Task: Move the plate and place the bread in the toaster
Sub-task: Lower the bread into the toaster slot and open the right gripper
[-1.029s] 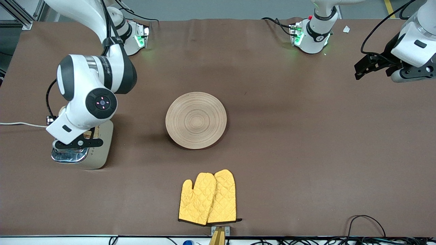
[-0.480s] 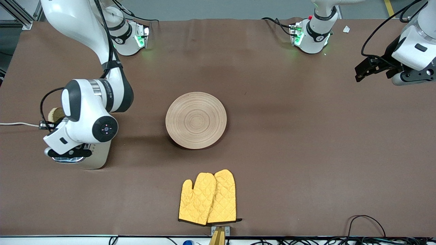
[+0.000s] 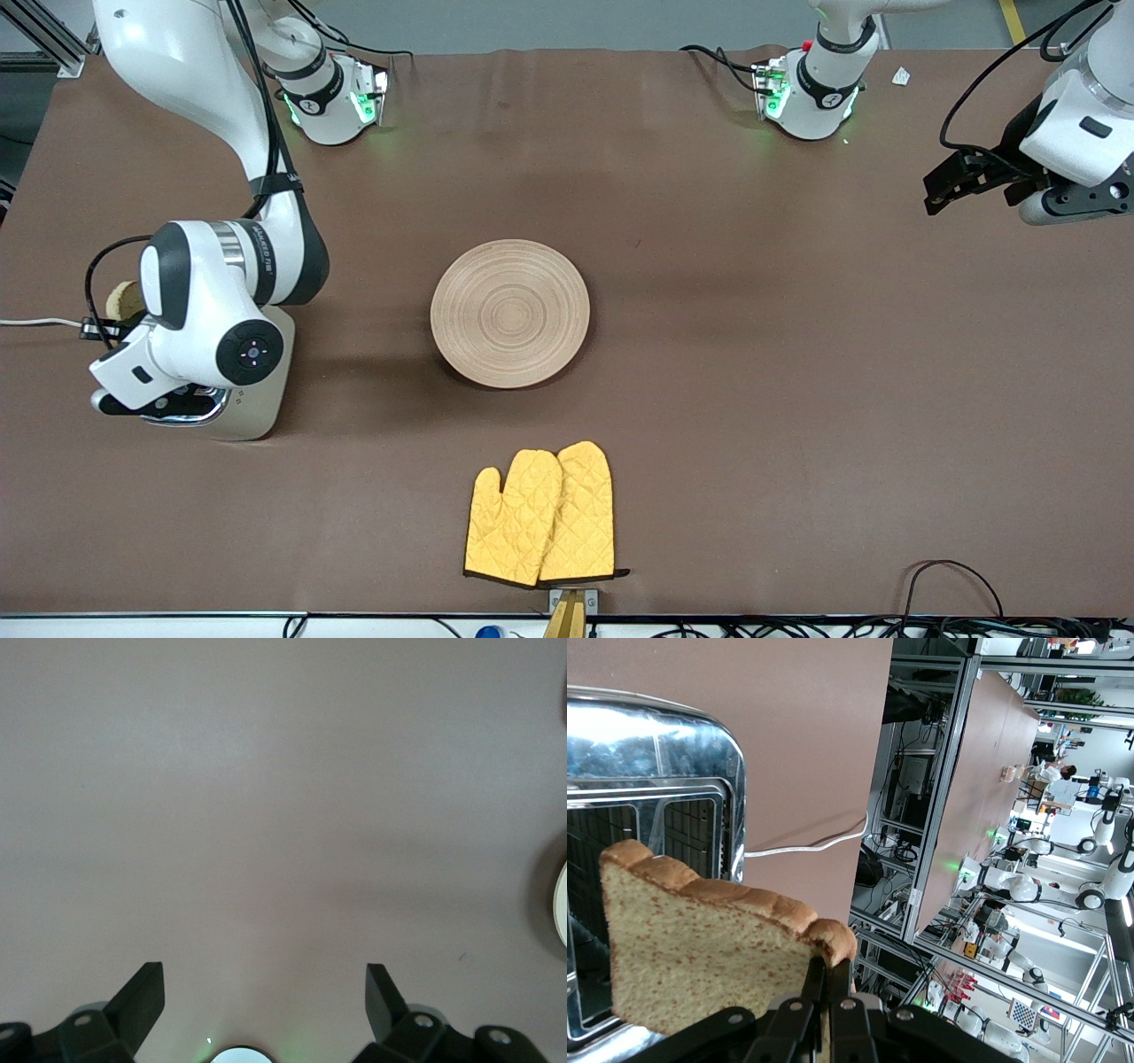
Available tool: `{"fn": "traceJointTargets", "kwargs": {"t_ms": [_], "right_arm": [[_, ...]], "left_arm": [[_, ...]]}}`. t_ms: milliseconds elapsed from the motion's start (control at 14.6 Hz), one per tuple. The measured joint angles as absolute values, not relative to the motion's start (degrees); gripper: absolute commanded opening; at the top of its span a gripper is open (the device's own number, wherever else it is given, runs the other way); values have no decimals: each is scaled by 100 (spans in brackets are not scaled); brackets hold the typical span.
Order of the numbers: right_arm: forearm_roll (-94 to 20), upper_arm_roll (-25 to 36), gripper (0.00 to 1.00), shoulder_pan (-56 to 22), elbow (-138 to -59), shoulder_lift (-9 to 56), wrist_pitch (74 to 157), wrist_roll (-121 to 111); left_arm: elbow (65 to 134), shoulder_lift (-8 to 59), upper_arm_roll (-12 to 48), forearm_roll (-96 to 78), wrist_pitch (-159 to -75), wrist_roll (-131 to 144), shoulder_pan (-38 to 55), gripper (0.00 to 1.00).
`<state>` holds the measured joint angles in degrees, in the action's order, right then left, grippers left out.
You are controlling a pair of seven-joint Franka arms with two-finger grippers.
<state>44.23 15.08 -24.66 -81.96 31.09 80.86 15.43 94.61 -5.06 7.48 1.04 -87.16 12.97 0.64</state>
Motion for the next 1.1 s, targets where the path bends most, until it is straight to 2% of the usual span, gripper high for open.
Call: {"fn": "traceJointTargets", "kwargs": {"t_ms": [549,618,686,755,824,961,1098], "right_arm": [[4108,1494,2,-2427,-8200,3465,8298,2044],[4052,1495,9,-2375,-8200,3485,8368,2053],[3971,1495,32,-2308,-8201,3512,8461,2055],[3874,1496,64,-2242,-8200,3538,8543,2056],[3822,1496,79,-2197,-8198,3550,8582,2056],[3693,1503,100,-2166,-8131,3543,8590,2052],[3263,1508,100,-2164,-7976,3444,8589,1952]], "left_arm": [[9461,-349,738,104,-8711,1304,57,100],[9461,-339,738,104,-8711,1305,57,100],[9461,-329,738,104,-8710,1304,57,100],[9461,-317,738,104,-8710,1305,57,100],[9461,-305,738,104,-8710,1305,57,100],[9461,-291,738,104,-8710,1305,57,100],[9460,-289,737,104,-8710,1305,57,100]]}}
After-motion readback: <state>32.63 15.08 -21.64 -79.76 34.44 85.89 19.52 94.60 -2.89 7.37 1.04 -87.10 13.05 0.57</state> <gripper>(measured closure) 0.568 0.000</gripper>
